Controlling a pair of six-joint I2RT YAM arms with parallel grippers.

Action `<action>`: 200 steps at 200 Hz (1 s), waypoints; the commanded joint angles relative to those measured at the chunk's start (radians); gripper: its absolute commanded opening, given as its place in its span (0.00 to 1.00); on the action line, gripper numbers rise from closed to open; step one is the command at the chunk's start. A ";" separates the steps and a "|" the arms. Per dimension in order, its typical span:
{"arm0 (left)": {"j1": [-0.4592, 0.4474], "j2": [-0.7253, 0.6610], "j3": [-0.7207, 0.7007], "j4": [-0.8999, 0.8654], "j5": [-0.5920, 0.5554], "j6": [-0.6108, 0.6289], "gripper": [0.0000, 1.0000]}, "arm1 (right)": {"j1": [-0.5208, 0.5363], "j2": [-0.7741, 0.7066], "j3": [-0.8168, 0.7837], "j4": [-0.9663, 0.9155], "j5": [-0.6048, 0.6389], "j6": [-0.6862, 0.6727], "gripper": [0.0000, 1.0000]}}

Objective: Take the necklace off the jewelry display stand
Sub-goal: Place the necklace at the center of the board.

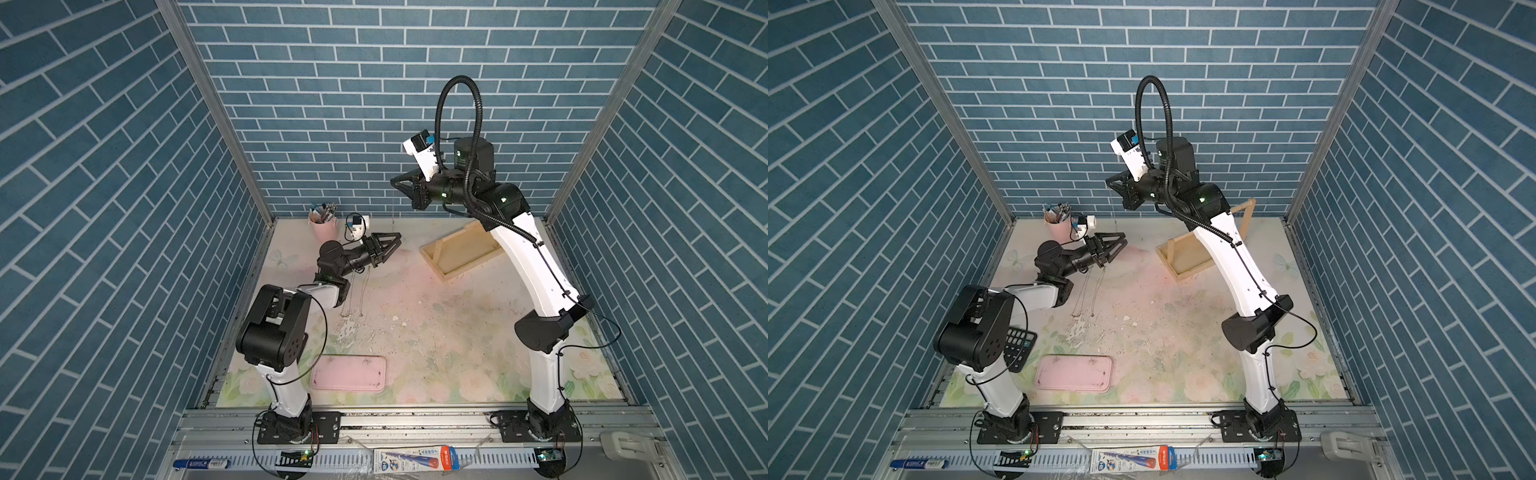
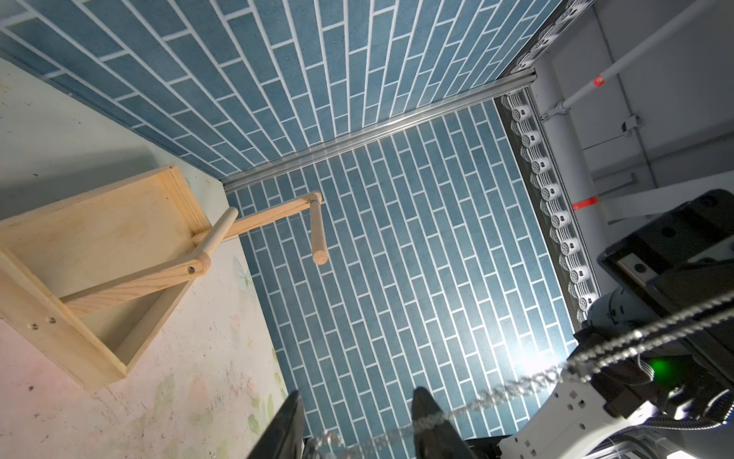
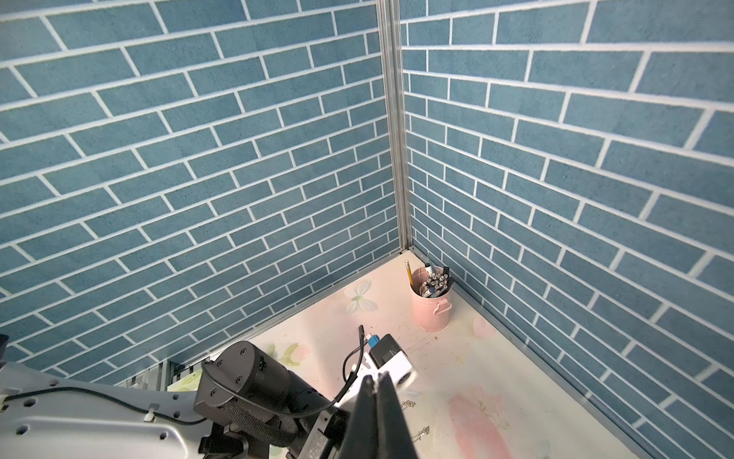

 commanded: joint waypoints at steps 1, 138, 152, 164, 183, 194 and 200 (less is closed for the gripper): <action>-0.008 0.011 0.005 0.031 0.013 0.016 0.45 | 0.007 0.012 0.027 -0.019 0.002 -0.043 0.00; -0.008 0.011 0.002 0.028 0.009 0.016 0.41 | 0.008 0.001 0.025 -0.040 0.011 -0.052 0.00; -0.008 0.014 0.002 0.028 0.009 0.016 0.41 | 0.007 0.000 0.025 -0.042 0.011 -0.055 0.00; -0.006 0.015 0.002 0.027 0.008 0.016 0.41 | 0.008 -0.002 0.025 -0.042 0.013 -0.055 0.00; -0.005 0.017 0.002 0.027 0.008 0.015 0.41 | 0.008 -0.006 0.025 -0.045 0.017 -0.059 0.00; -0.007 0.016 0.000 0.027 0.007 0.015 0.41 | 0.008 -0.007 0.025 -0.048 0.022 -0.063 0.00; -0.005 0.017 0.000 0.027 0.008 0.016 0.41 | 0.008 -0.008 0.025 -0.049 0.024 -0.066 0.00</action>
